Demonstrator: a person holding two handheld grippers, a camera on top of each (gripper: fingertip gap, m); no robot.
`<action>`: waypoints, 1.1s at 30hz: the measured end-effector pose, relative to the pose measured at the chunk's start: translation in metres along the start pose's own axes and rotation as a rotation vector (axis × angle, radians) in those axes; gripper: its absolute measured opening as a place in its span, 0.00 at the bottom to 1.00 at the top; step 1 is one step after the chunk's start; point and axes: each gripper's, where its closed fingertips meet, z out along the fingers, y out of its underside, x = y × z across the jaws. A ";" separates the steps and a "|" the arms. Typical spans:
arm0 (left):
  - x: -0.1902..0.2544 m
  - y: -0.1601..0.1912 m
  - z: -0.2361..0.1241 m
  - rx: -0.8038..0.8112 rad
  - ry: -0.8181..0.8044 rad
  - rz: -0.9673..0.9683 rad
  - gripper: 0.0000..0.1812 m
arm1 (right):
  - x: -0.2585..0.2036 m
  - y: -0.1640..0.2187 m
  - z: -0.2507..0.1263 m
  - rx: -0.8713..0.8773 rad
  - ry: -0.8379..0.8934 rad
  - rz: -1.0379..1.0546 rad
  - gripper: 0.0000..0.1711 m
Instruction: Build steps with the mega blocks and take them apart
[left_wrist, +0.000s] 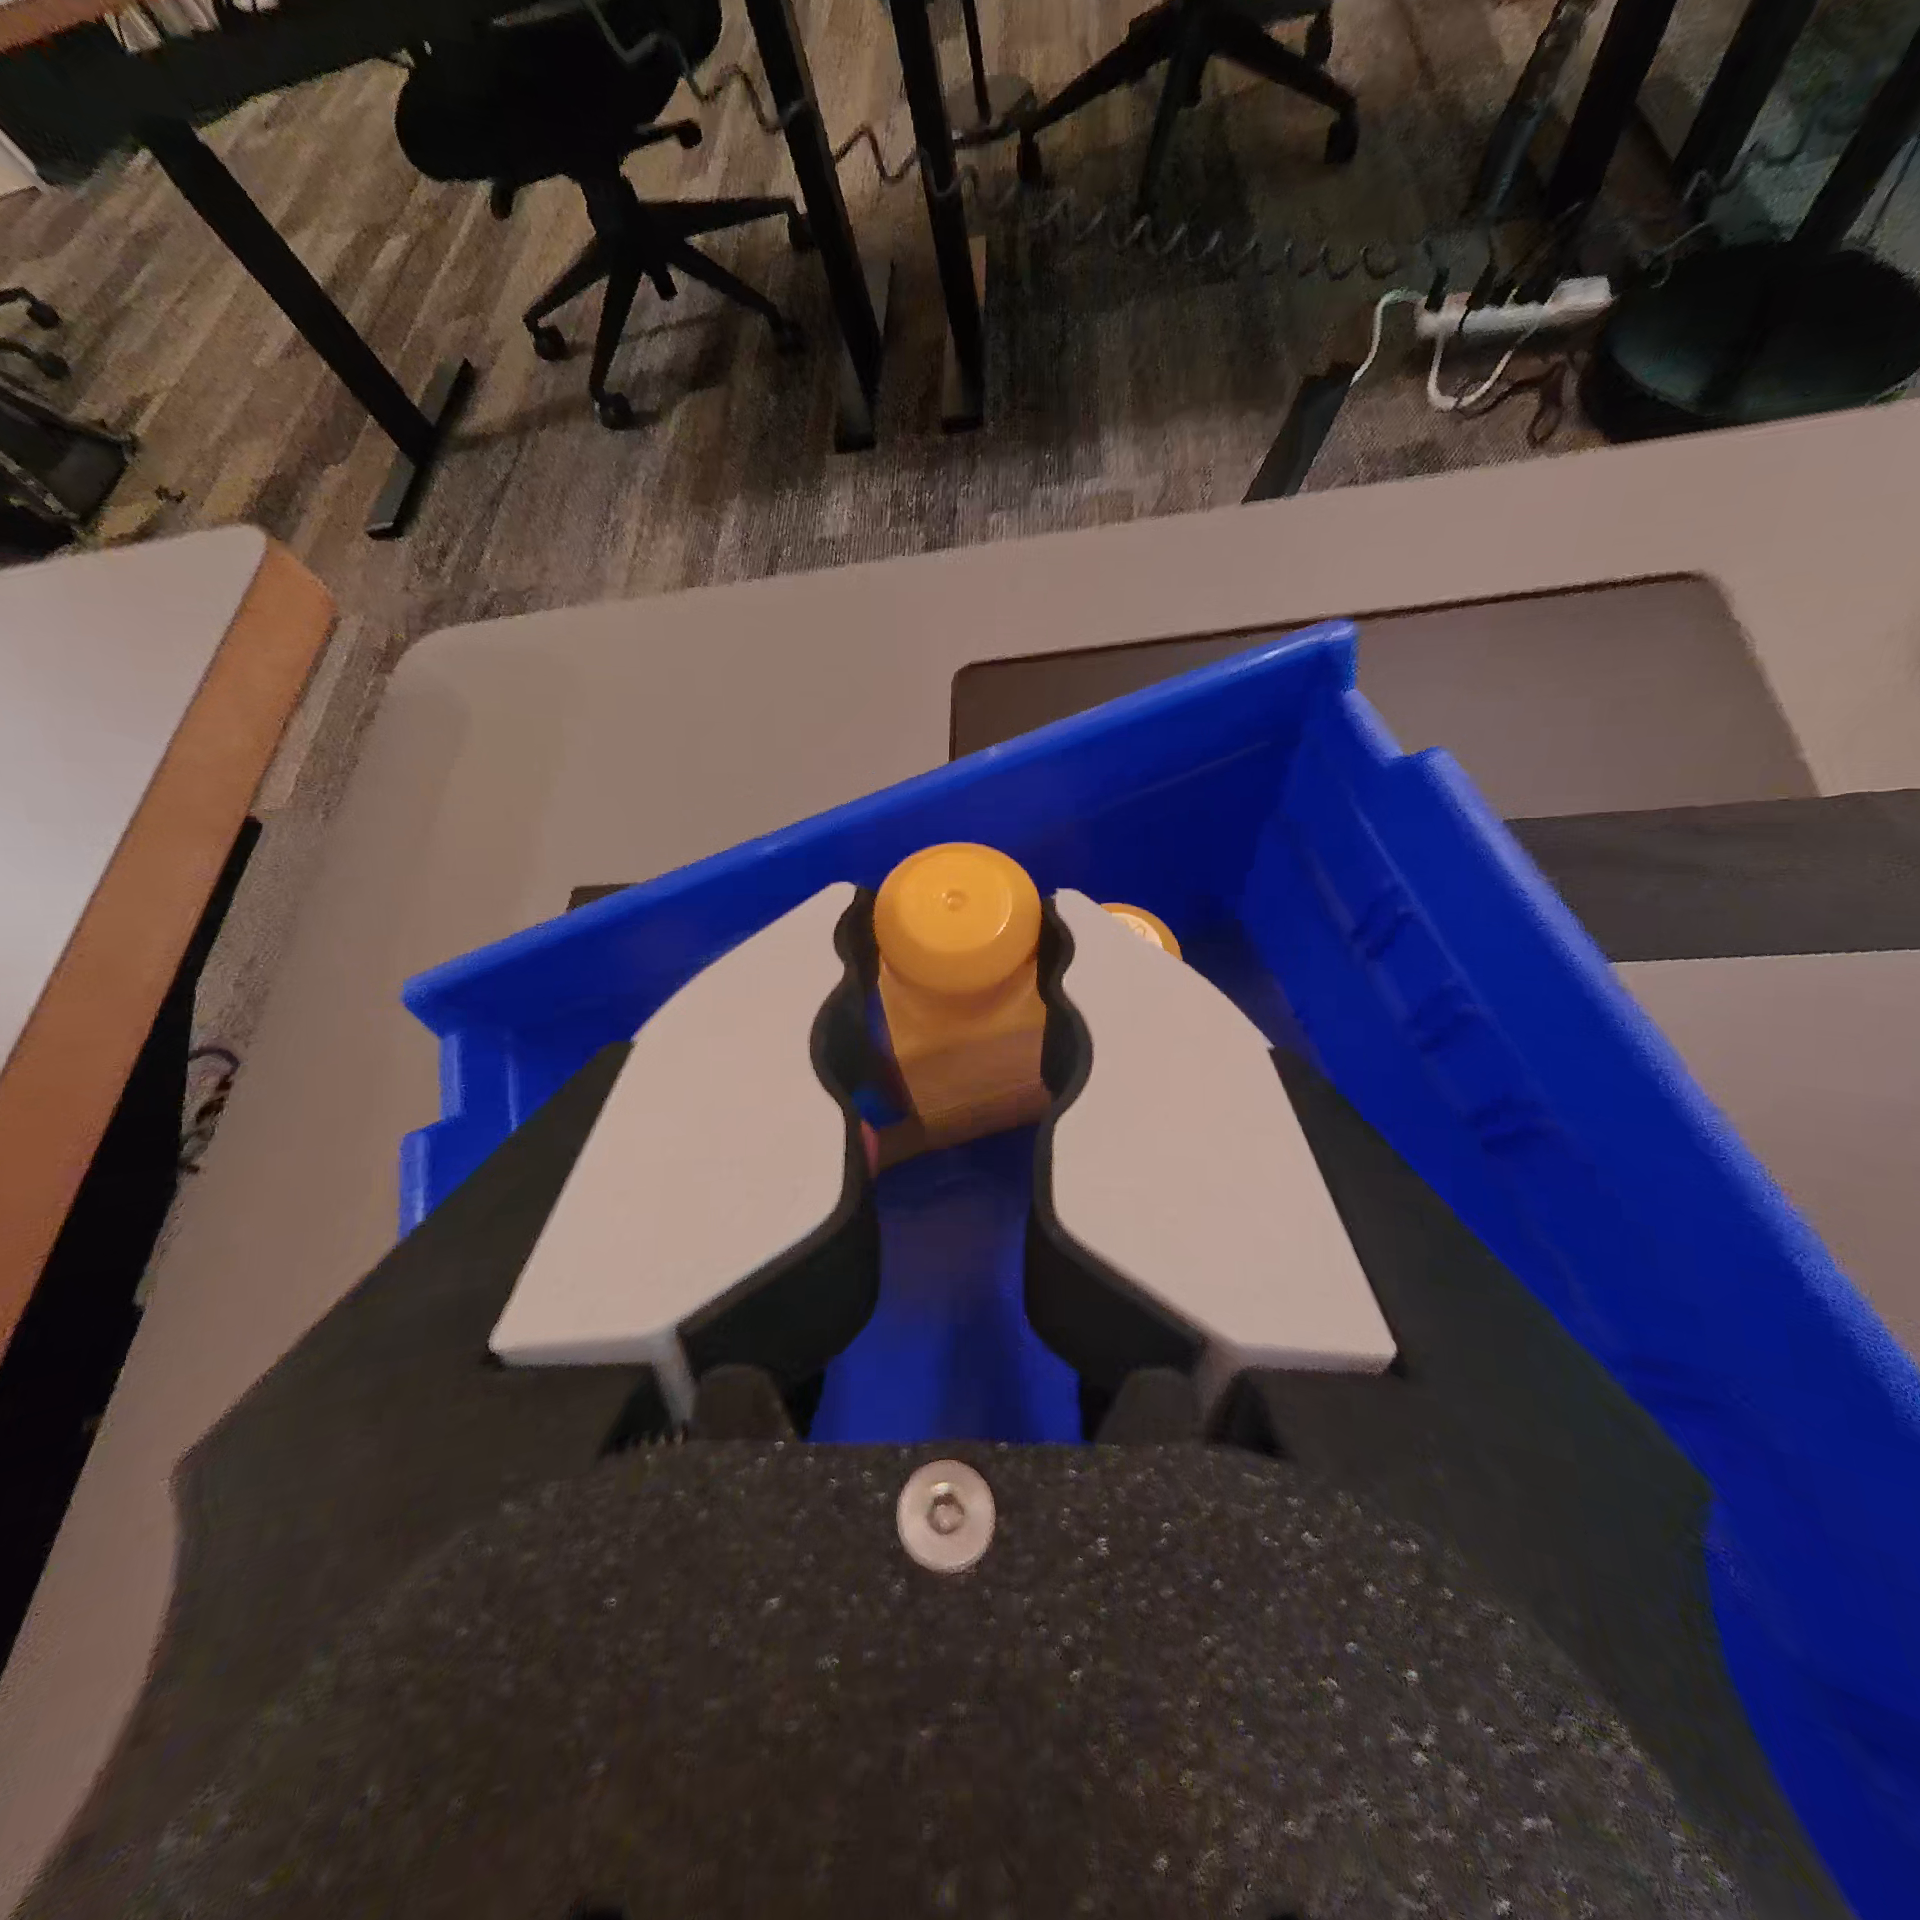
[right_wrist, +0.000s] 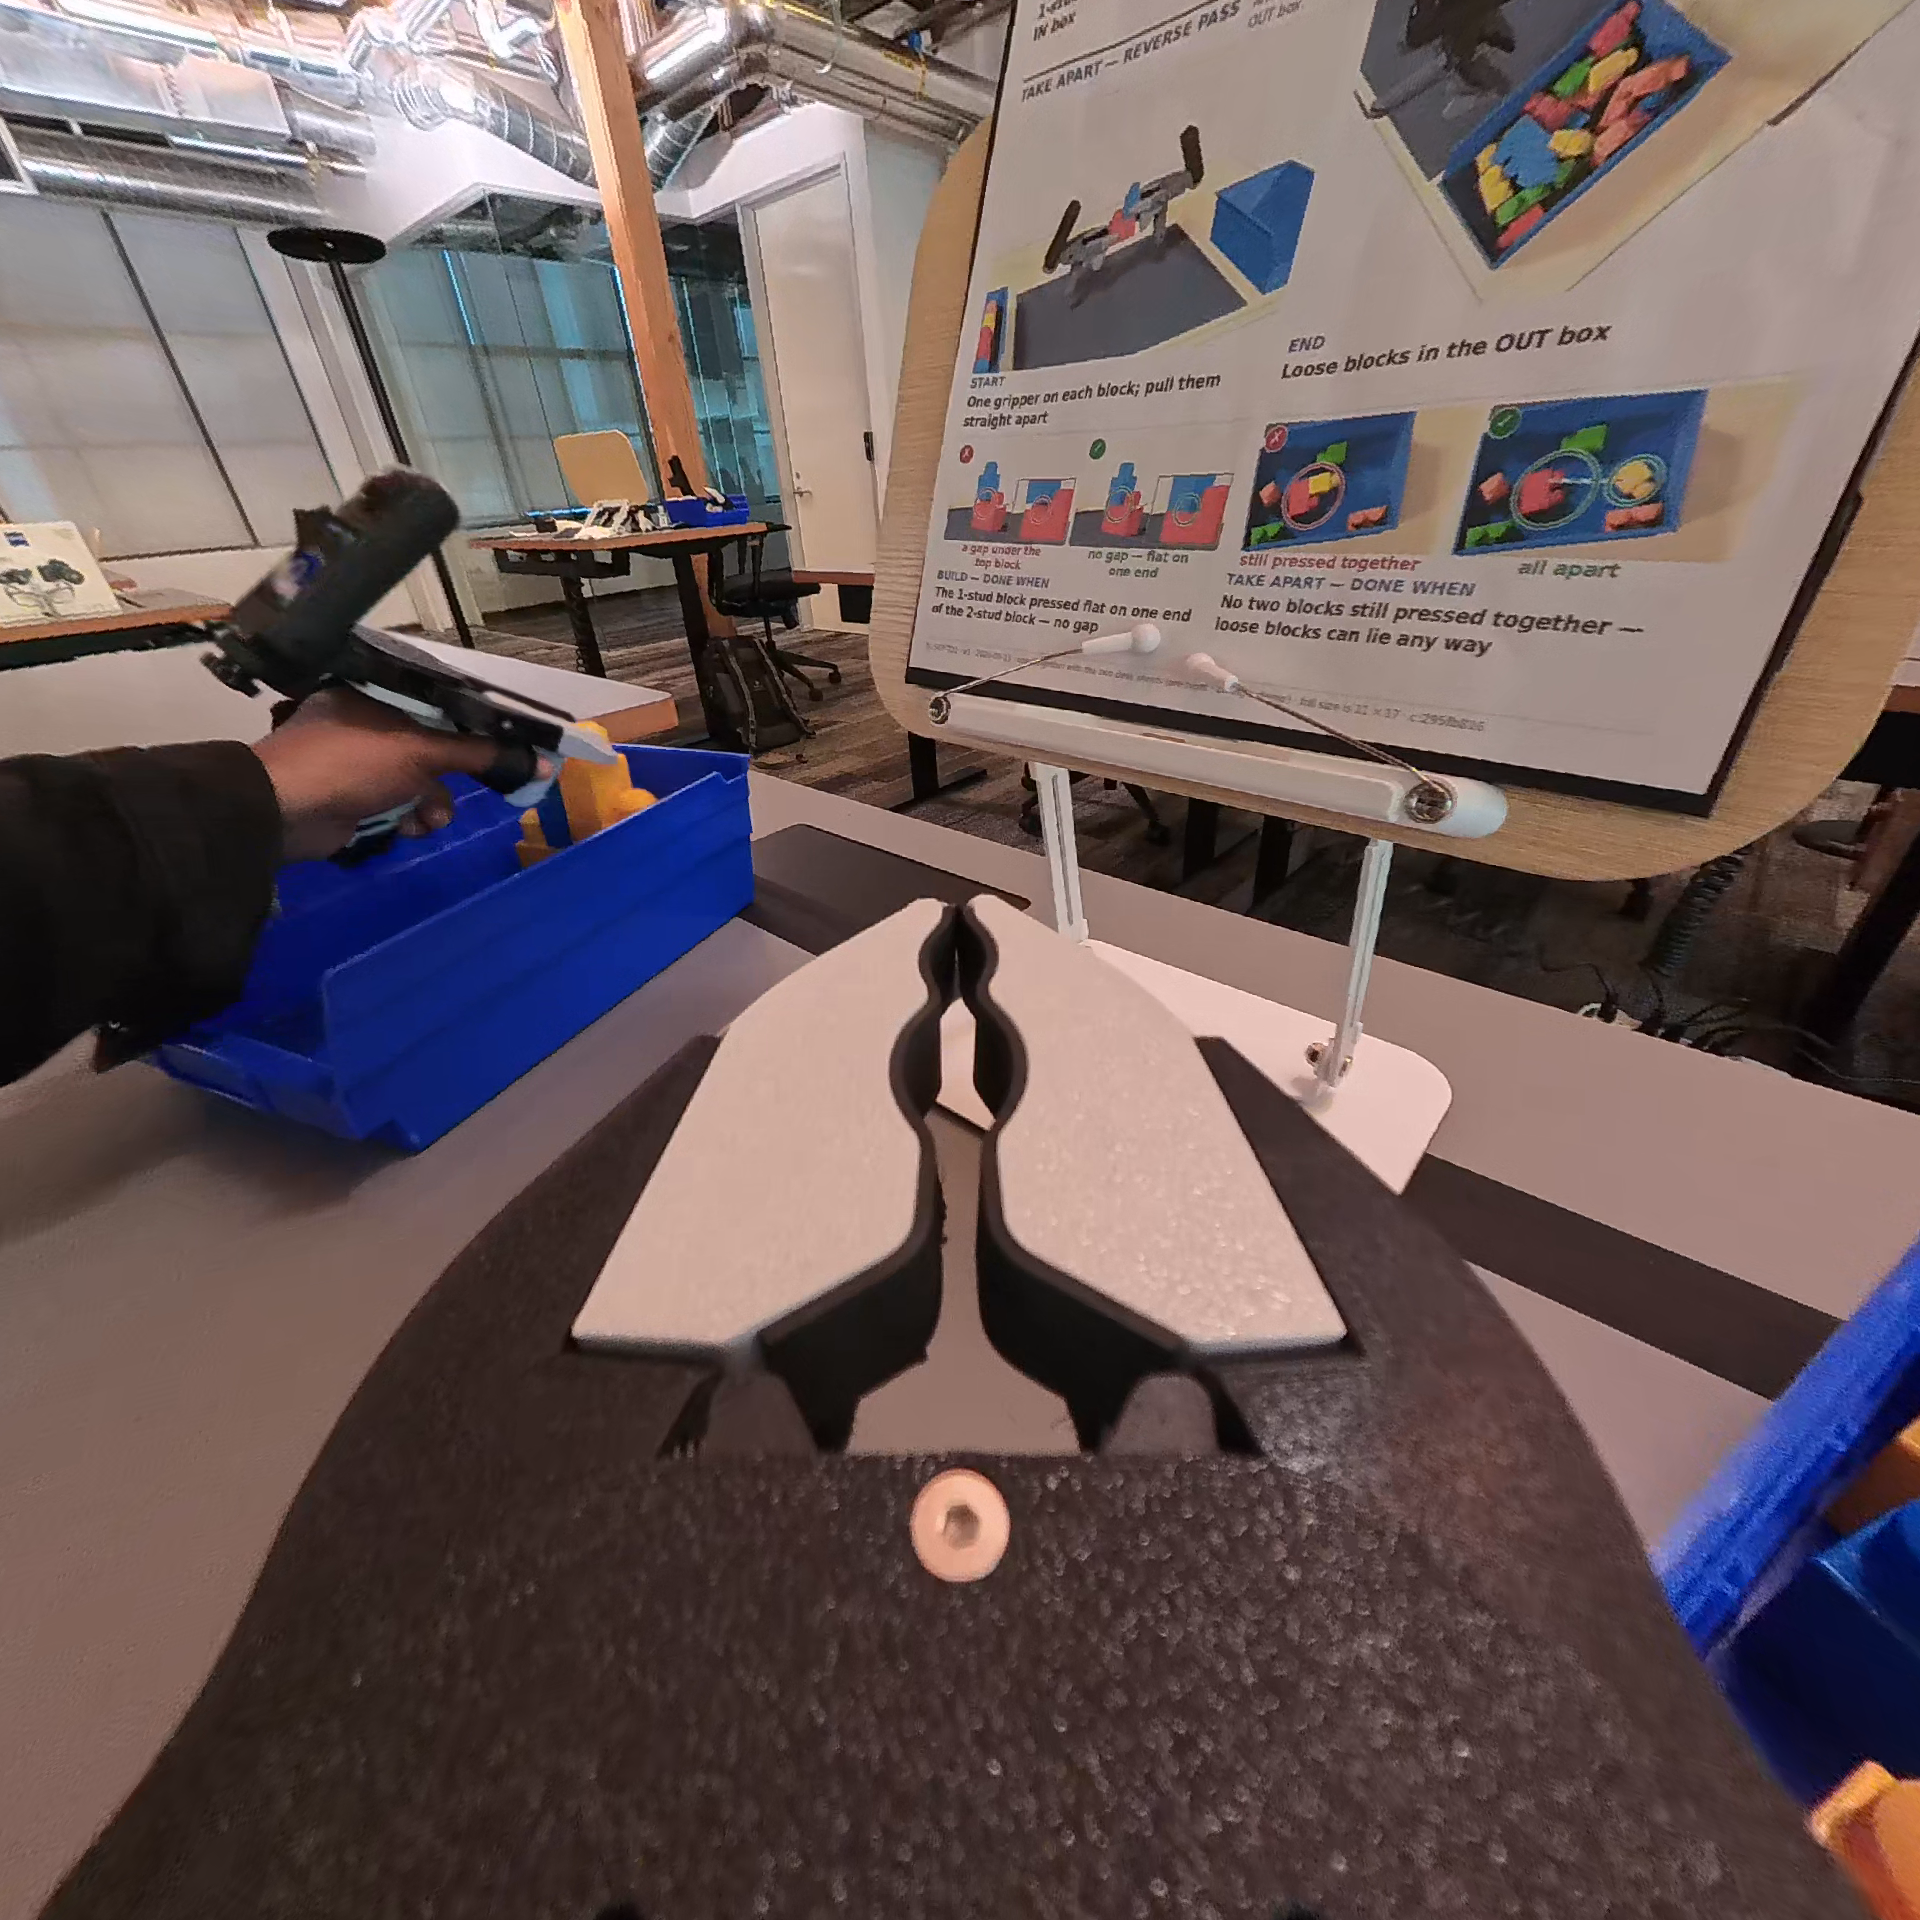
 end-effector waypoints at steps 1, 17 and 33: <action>0.001 -0.006 -0.008 0.028 0.011 -0.006 0.17 | -0.001 0.000 0.000 0.000 -0.002 -0.002 0.00; 0.162 -0.074 -0.194 0.478 0.771 -0.217 0.16 | -0.047 0.000 0.007 -0.016 -0.136 -0.157 0.07; 0.277 -0.042 -0.248 0.439 1.124 -0.165 0.16 | -0.110 0.018 0.029 -0.165 -0.131 -0.546 0.38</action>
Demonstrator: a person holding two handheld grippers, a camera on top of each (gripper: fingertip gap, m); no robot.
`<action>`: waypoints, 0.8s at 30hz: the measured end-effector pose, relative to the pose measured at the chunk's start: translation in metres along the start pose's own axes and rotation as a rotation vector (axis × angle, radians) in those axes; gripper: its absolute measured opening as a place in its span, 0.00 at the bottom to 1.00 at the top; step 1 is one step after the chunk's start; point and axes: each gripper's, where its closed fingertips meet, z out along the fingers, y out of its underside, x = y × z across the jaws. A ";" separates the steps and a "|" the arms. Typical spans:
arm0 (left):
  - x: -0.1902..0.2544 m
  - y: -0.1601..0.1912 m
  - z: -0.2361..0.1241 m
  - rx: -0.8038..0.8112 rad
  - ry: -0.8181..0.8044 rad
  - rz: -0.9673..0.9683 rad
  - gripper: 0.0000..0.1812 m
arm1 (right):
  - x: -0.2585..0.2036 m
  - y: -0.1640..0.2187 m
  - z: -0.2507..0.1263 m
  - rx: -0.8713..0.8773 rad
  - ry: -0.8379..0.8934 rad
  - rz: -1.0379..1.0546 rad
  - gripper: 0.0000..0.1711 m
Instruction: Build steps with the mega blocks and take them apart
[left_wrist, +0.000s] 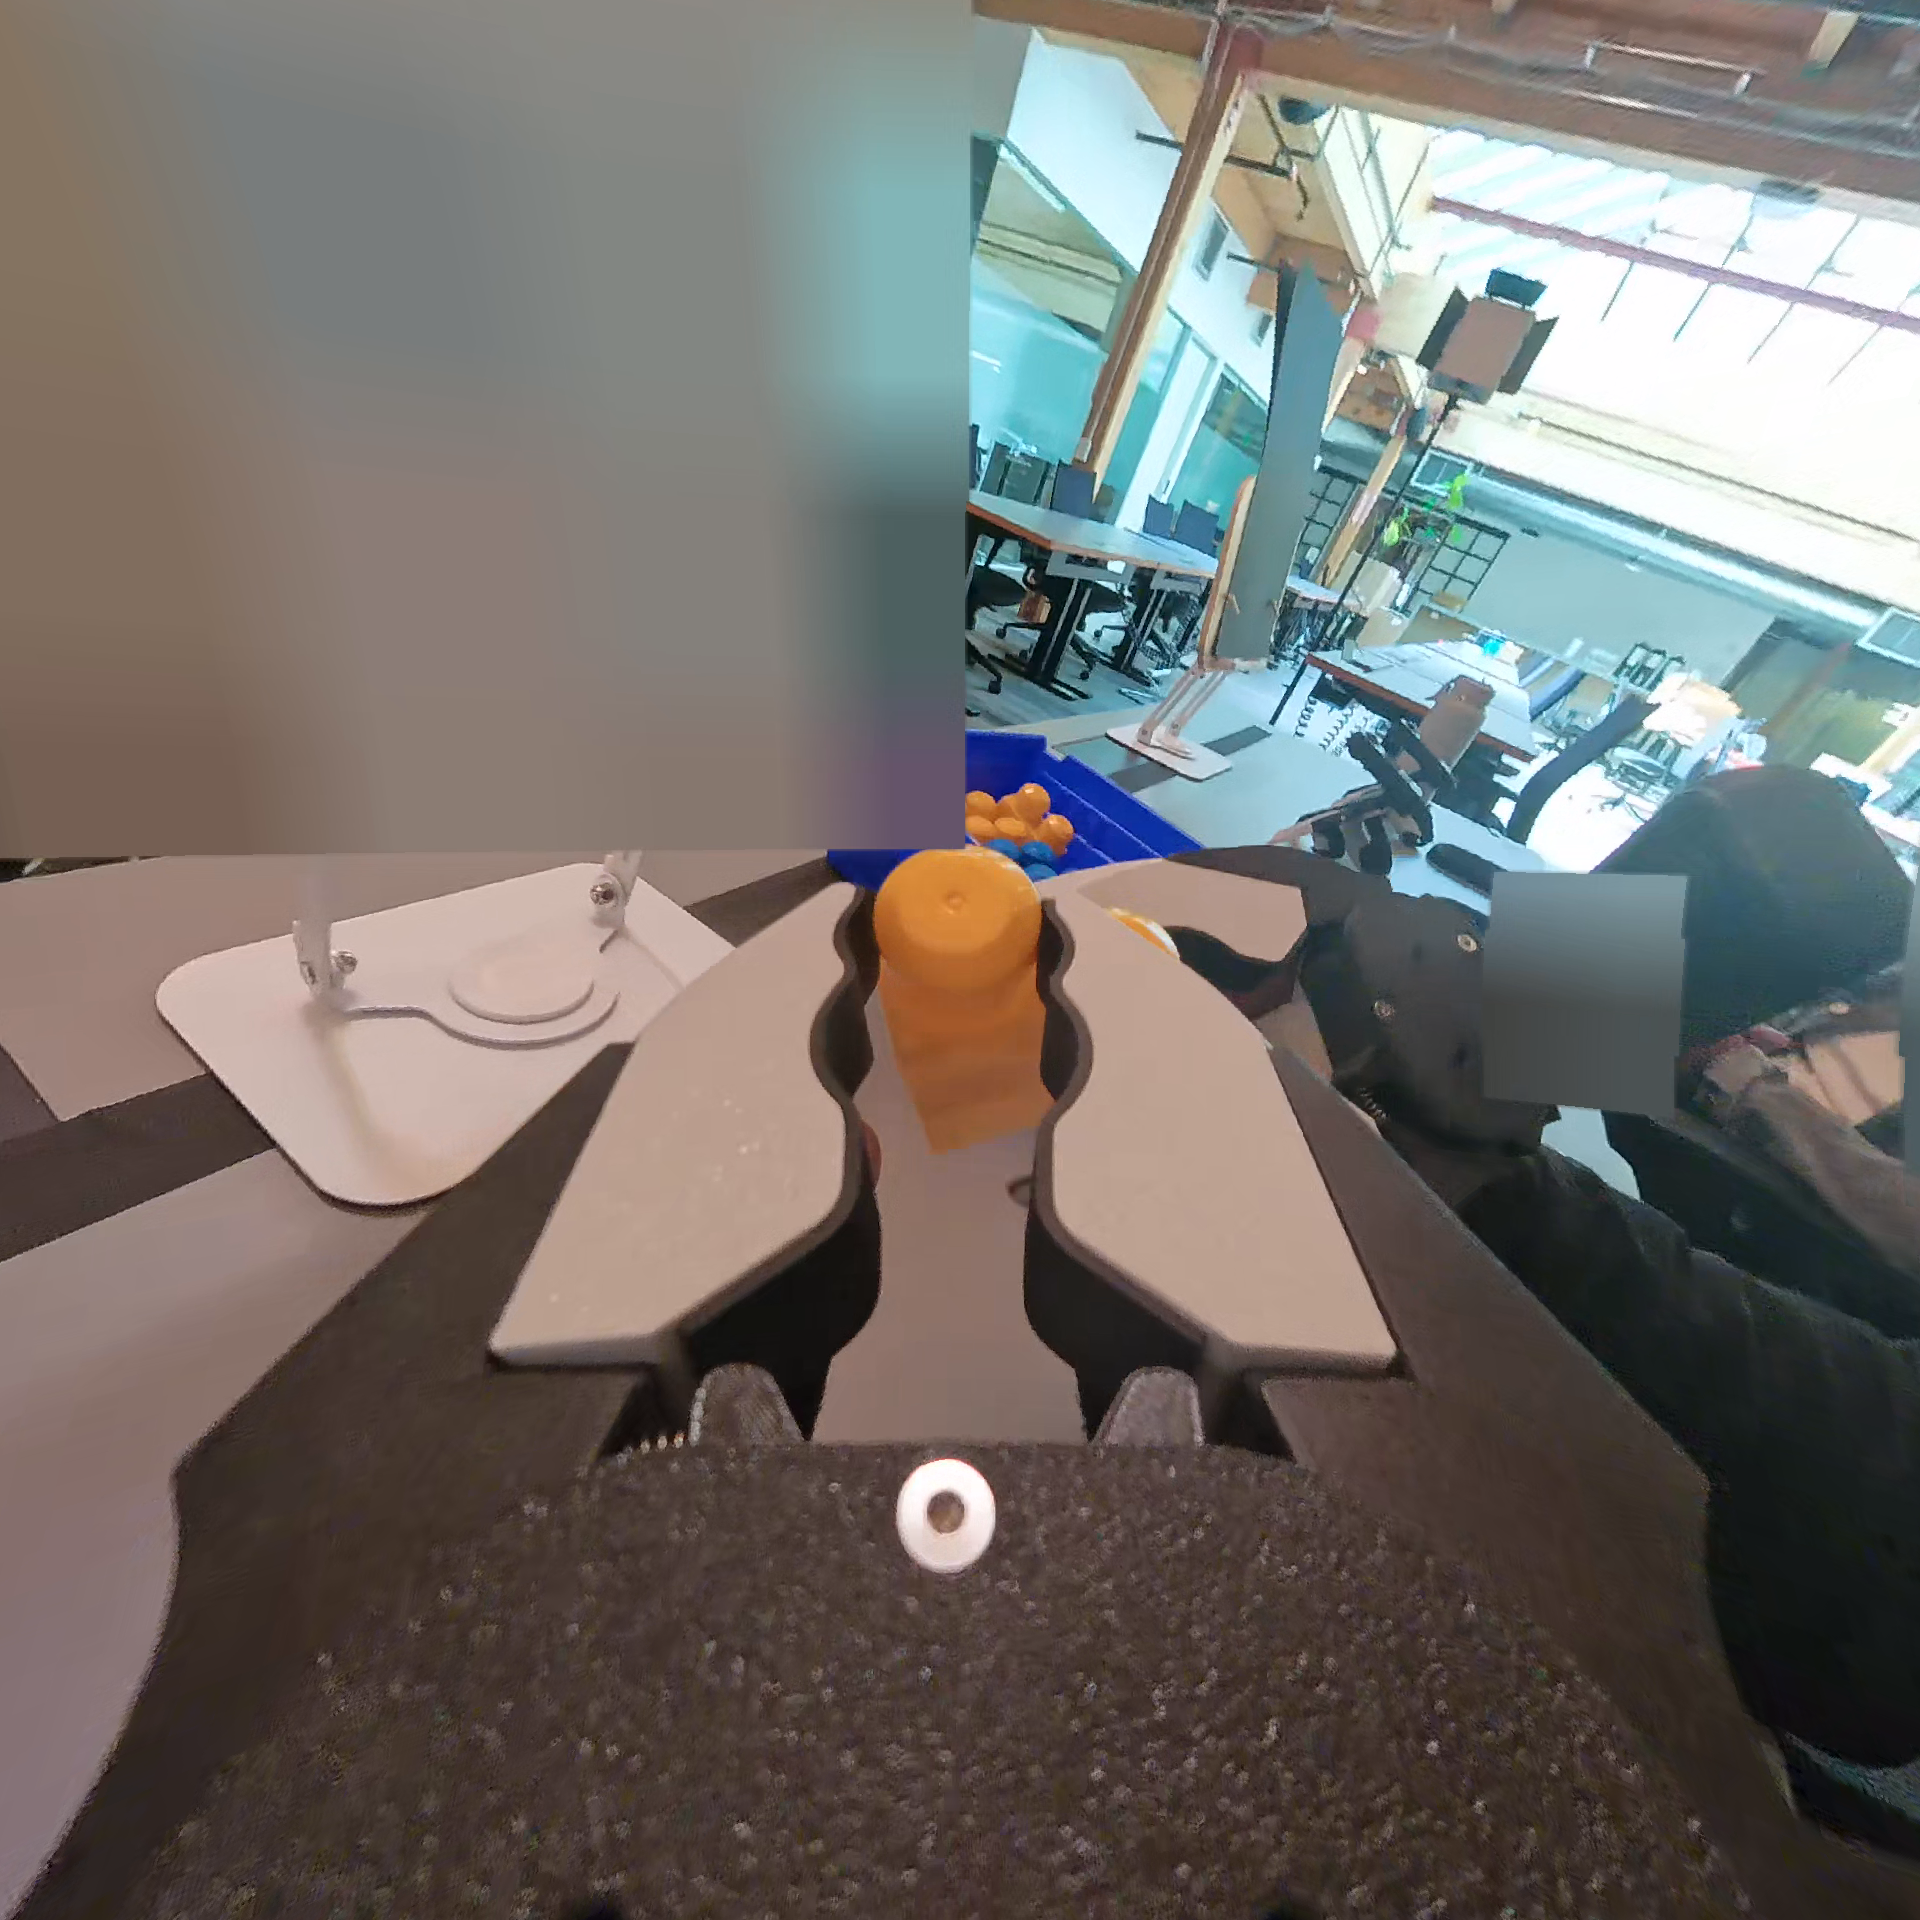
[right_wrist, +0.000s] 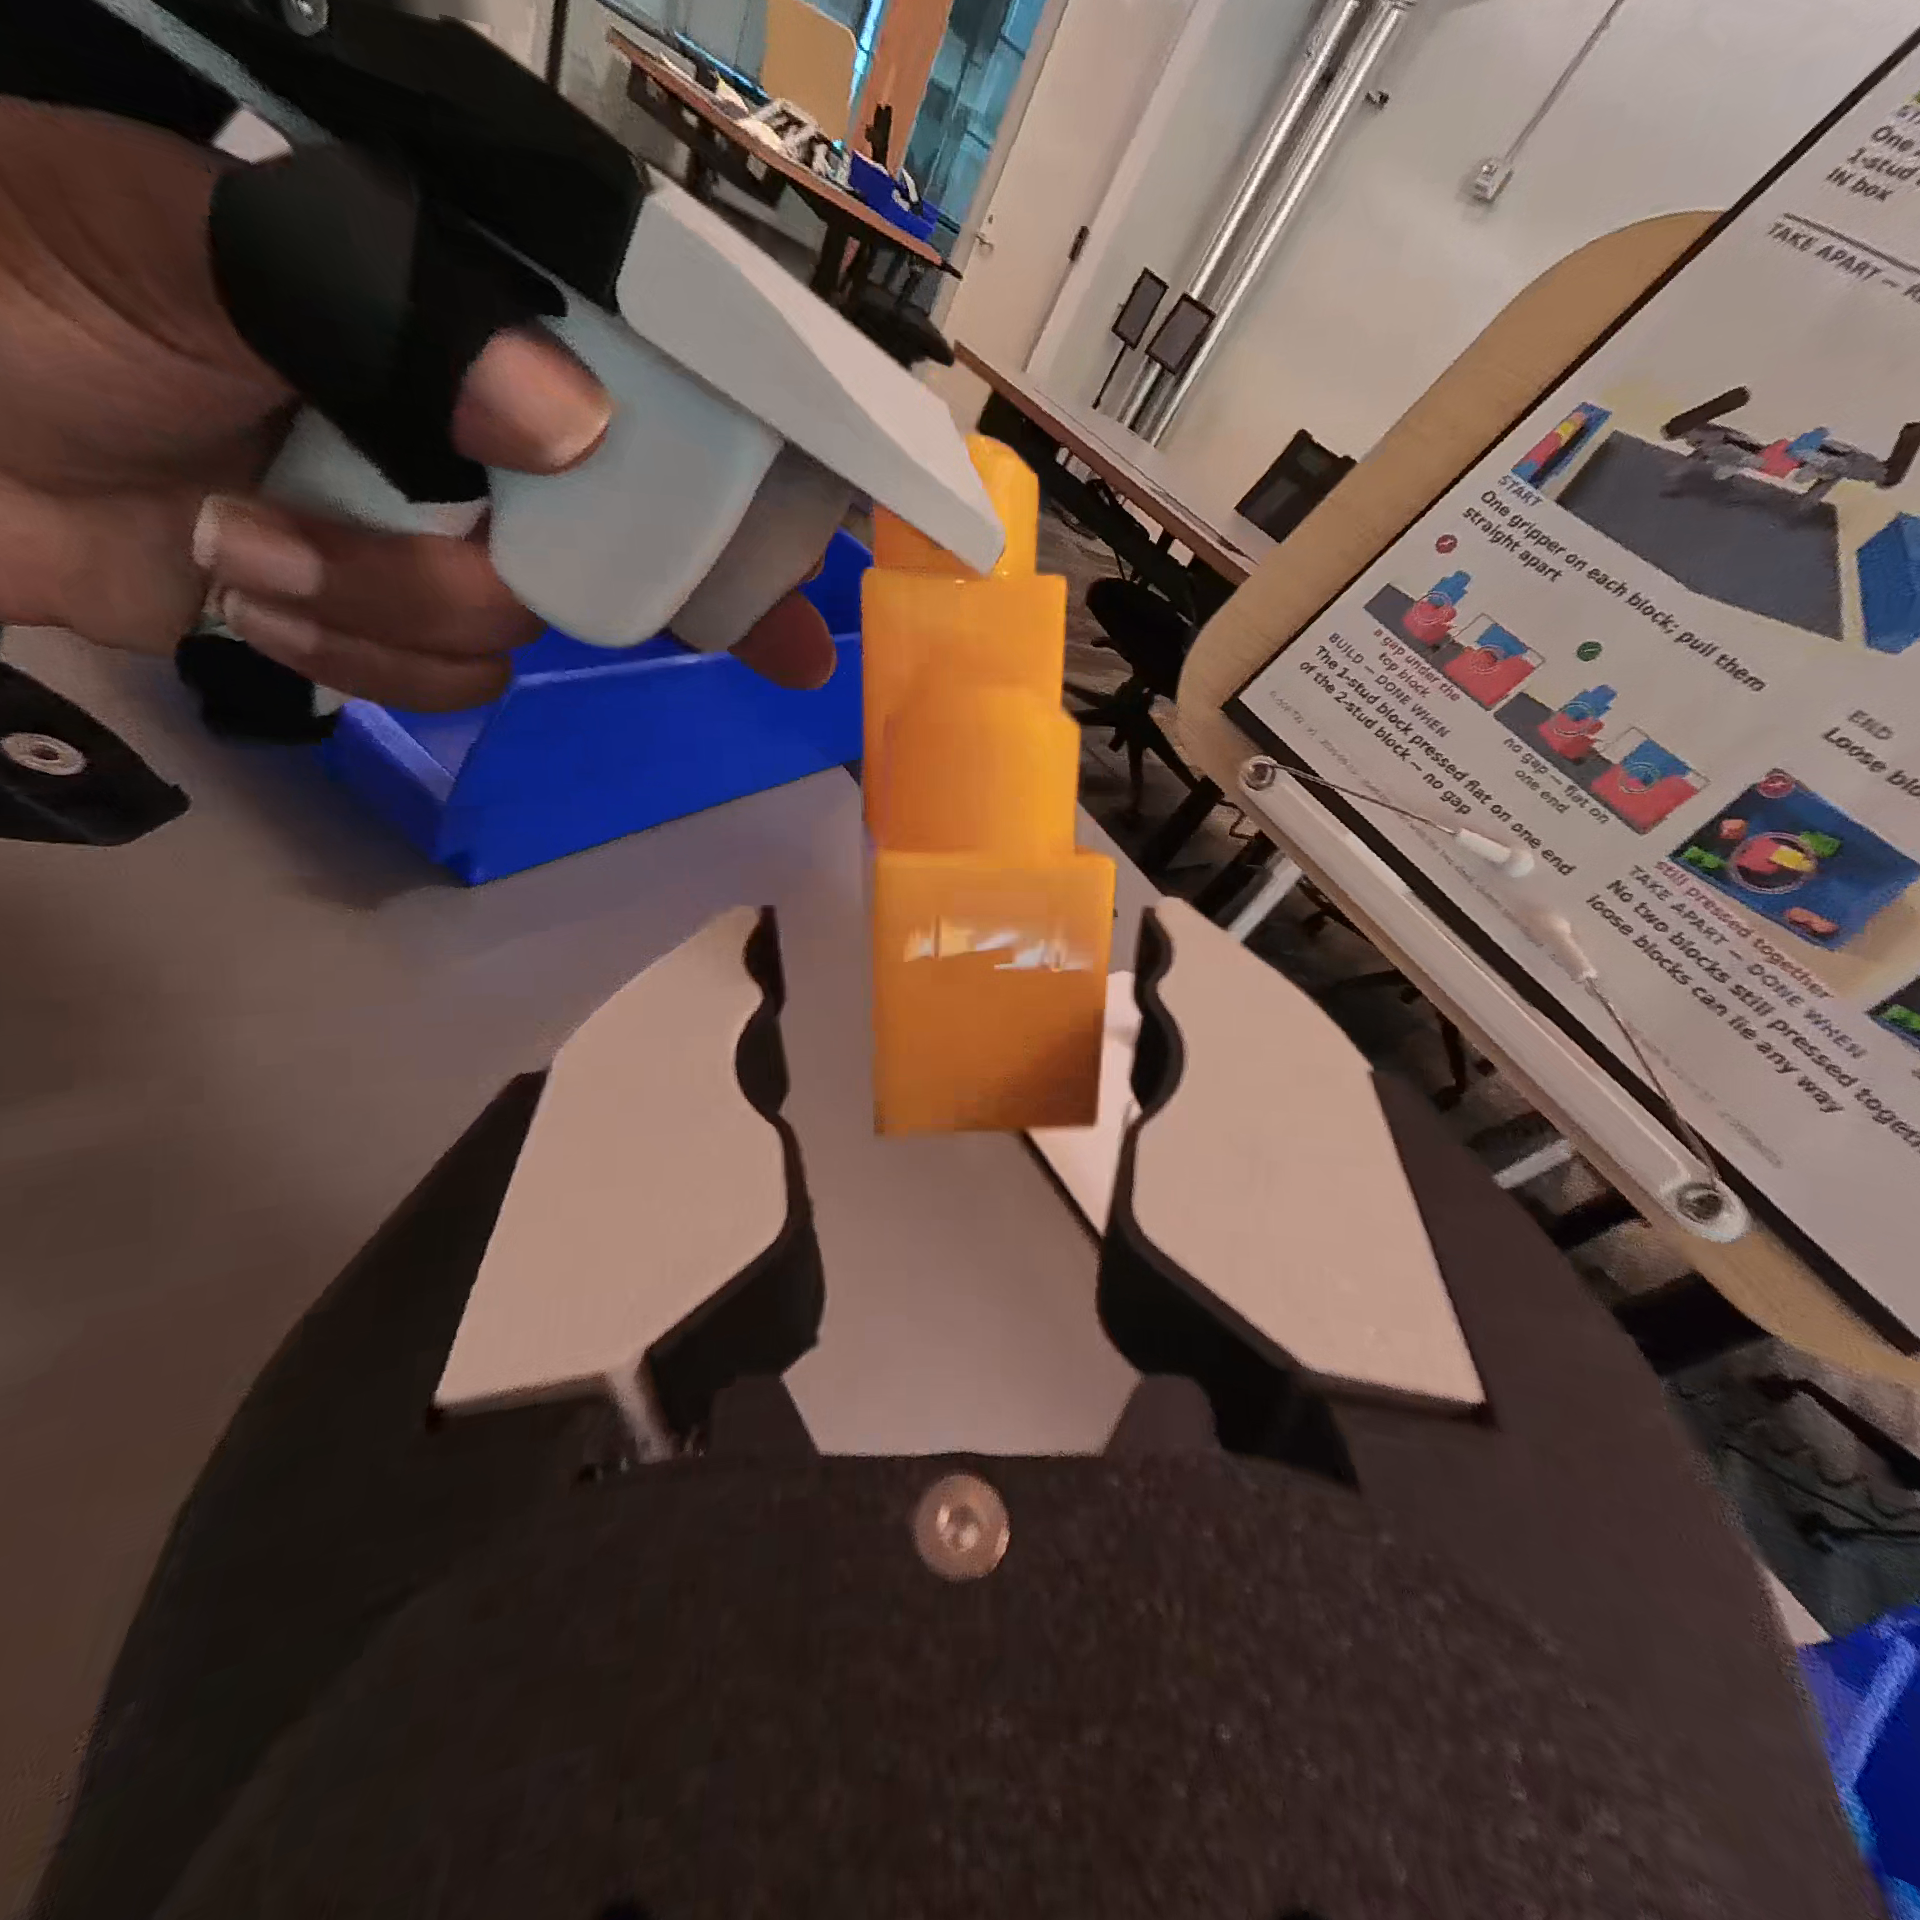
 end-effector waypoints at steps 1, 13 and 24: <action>0.003 0.002 0.002 -0.006 0.011 -0.003 0.16 | 0.002 0.001 -0.001 -0.004 0.024 -0.026 0.35; -0.005 -0.030 -0.025 0.074 -0.006 0.027 0.16 | 0.008 0.037 0.001 -0.061 -0.002 0.040 0.25; -0.012 0.010 -0.009 -0.103 -0.030 0.087 0.16 | 0.039 0.034 -0.013 0.035 0.040 0.224 0.25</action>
